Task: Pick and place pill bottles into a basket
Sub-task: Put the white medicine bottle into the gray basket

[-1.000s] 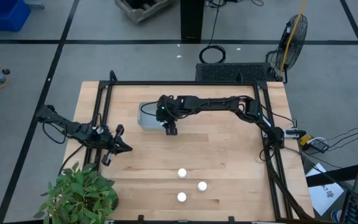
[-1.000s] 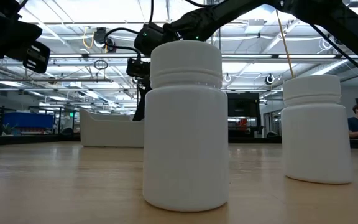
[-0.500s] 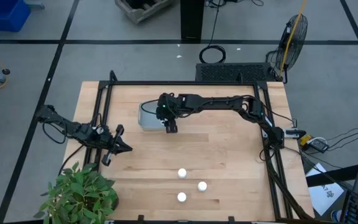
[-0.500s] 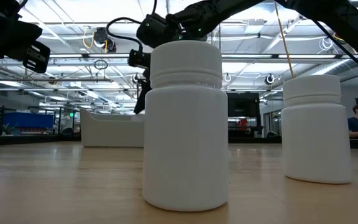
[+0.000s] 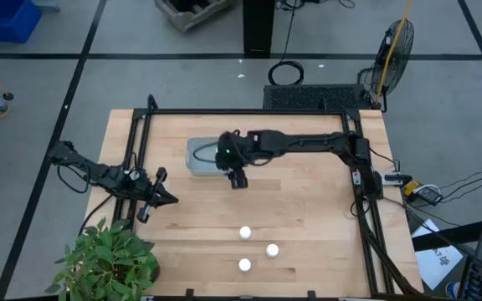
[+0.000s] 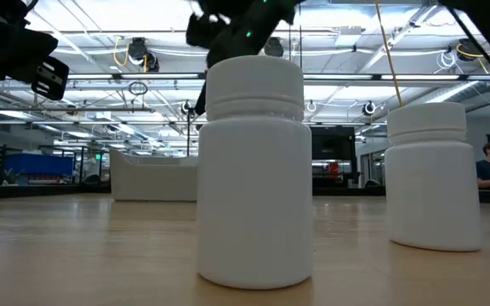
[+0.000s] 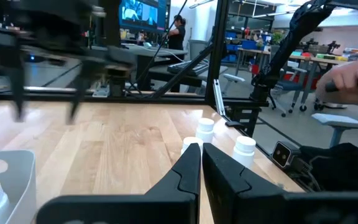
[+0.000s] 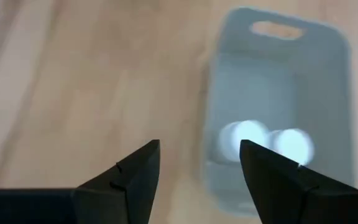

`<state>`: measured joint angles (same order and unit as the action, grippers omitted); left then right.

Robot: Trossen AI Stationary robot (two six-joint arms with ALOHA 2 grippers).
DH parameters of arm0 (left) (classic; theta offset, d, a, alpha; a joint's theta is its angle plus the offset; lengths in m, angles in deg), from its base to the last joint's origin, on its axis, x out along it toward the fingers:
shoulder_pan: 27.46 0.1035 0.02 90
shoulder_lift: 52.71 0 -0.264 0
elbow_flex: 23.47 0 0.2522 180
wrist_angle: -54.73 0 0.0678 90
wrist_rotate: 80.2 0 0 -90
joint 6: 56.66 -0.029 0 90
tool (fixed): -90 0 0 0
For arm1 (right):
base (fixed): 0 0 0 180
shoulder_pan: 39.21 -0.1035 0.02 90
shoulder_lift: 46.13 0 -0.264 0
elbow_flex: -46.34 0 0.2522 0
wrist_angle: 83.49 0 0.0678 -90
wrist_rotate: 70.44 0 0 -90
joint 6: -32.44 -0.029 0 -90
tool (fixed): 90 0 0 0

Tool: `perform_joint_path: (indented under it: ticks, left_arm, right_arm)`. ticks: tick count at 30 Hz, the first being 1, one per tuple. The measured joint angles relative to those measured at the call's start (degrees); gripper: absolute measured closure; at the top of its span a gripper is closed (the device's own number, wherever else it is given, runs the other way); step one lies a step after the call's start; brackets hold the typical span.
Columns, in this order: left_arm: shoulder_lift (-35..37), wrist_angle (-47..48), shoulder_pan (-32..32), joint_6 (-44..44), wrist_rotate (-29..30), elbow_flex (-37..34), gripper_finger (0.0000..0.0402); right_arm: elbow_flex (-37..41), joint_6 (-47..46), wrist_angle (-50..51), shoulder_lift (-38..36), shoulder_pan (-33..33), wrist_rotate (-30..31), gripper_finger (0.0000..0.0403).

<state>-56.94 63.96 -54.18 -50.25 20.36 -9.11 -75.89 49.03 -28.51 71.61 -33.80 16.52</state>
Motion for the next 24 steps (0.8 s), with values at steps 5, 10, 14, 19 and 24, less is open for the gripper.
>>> perform_joint_path:
  ticks: [5,10,14,19,24]
  left_arm:
    - [0.0,0.0,0.0,0.0,0.0,0.0,0.0378]
    - [0.0,0.0,0.0,0.0,0.0,0.0,0.0378]
    - [0.0,0.0,0.0,0.0,0.0,0.0,0.0378]
    - [0.0,0.0,0.0,0.0,0.0,0.0,0.0378]
    - [0.0,0.0,0.0,0.0,0.0,0.0,0.0378]
  right_arm:
    - [9.7,-4.3,-1.2,-6.3,-5.1,0.2,0.0188]
    - [25.3,-11.3,-11.4,-17.5,-11.0,0.2,0.0188]
    - [39.6,-16.8,-23.6,-29.0,-15.6,1.3,0.02]
    - [55.1,-20.8,-32.5,-44.1,-21.2,10.4,0.0254]
    - [67.0,-22.0,-37.0,-58.4,-25.5,16.8,0.035]
